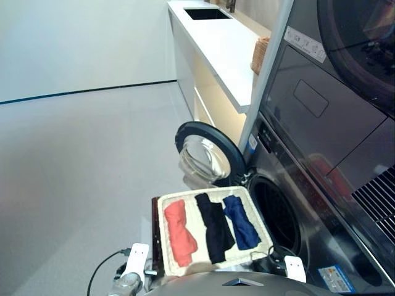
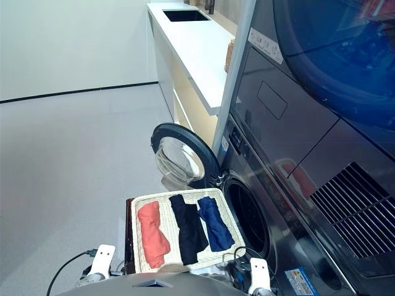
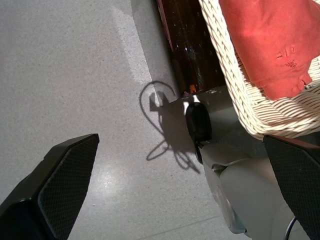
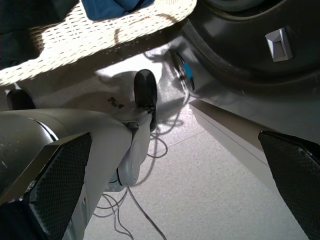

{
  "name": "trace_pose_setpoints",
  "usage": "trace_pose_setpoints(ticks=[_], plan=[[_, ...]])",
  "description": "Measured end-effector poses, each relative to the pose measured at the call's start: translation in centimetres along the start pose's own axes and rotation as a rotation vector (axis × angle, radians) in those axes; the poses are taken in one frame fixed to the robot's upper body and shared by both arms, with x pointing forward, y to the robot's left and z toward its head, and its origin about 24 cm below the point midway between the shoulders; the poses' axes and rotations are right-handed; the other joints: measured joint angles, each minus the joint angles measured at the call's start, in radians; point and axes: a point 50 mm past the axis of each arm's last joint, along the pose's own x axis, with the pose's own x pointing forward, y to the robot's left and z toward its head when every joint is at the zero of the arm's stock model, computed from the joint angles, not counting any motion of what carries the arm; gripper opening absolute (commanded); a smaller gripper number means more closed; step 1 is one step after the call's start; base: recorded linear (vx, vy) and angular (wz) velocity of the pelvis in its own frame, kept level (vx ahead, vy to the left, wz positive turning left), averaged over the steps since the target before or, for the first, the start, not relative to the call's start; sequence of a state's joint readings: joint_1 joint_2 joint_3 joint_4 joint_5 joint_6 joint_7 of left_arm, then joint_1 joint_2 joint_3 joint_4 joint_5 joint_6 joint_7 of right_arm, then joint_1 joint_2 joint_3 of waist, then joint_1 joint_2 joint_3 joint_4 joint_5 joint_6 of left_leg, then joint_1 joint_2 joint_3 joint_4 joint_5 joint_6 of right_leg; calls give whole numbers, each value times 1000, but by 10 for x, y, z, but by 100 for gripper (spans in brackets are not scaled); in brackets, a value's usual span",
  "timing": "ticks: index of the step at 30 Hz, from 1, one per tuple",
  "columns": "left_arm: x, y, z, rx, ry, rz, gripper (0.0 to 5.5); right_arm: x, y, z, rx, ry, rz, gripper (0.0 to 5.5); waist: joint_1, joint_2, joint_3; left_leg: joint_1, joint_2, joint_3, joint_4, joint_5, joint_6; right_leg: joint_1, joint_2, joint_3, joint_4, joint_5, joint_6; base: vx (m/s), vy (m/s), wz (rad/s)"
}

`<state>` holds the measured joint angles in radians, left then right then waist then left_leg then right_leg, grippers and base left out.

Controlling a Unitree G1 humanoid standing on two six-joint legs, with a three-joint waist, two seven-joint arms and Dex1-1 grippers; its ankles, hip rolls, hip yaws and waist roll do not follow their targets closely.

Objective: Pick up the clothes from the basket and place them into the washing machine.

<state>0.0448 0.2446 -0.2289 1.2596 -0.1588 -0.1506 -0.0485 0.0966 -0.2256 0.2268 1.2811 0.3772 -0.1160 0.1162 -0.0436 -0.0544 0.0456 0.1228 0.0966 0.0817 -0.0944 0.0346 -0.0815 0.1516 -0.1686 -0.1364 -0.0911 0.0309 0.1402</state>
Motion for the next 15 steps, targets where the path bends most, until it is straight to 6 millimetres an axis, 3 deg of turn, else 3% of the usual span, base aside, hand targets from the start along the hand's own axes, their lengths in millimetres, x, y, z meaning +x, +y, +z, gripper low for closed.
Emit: trace_pose_setpoints(ticks=[8, 13, 15], plan=[[1, -1, 5, -11, -25, 3, 550, 1, 4, 8, -75, -29, 7, 550, 2, 1, 10, 0, 3, 0, 0, 0, -2, -1, 3, 0, 0, 1, -2, 0, 0, 0], [3, 6, 25, -117, -103, 55, 550, -1, 20, 59, -223, -261, 45, 550, -4, -5, 41, -10, 8, 6, 0, 6, -4, -16, 9, 10, 5, 9, -4, 0, 0, 0], [1, 6, 42, -146, -203, 93, 550, -6, 30, 80, -237, -378, 66, 550, -4, -3, 62, -11, 10, 9, 1, 7, -5, -20, 11, 16, 6, 12, -4, -62, -15, -81]])
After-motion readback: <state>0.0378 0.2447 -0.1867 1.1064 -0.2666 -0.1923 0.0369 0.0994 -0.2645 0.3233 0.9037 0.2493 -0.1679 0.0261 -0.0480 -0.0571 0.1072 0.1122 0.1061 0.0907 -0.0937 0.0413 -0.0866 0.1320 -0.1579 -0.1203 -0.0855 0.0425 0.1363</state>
